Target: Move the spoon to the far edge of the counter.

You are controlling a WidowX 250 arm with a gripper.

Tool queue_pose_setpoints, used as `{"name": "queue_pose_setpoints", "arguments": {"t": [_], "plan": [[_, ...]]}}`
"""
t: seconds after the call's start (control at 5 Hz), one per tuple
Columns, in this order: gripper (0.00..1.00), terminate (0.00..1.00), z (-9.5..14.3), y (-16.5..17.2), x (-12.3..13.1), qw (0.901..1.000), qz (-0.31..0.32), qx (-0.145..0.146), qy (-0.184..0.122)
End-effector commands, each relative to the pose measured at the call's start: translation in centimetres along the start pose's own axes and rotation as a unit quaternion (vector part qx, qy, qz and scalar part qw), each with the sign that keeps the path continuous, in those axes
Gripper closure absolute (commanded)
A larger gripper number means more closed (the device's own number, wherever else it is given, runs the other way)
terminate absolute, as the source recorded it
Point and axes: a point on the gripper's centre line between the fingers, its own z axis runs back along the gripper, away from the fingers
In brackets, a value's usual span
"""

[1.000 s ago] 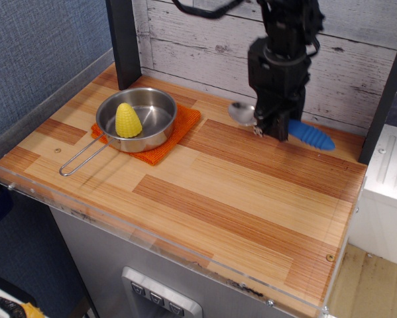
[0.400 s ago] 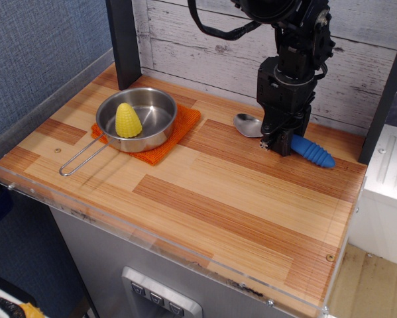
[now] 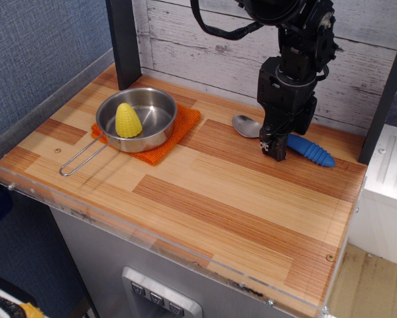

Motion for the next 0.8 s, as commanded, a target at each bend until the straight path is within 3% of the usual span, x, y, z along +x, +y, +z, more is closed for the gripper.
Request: {"name": "queue_pose_setpoints", "arguments": {"t": [0.0, 0.4, 0.6], "plan": [[0.0, 0.0, 4.1, -0.2, 0.6, 0.9996, 0.0, -0.028, -0.01], [0.0, 0.0, 12.0, -0.9, 2.0, 0.9947, 0.018, -0.101, -0.007], [0.0, 0.0, 16.2, 0.3, 3.2, 0.9916, 0.029, -0.126, 0.002]]}}
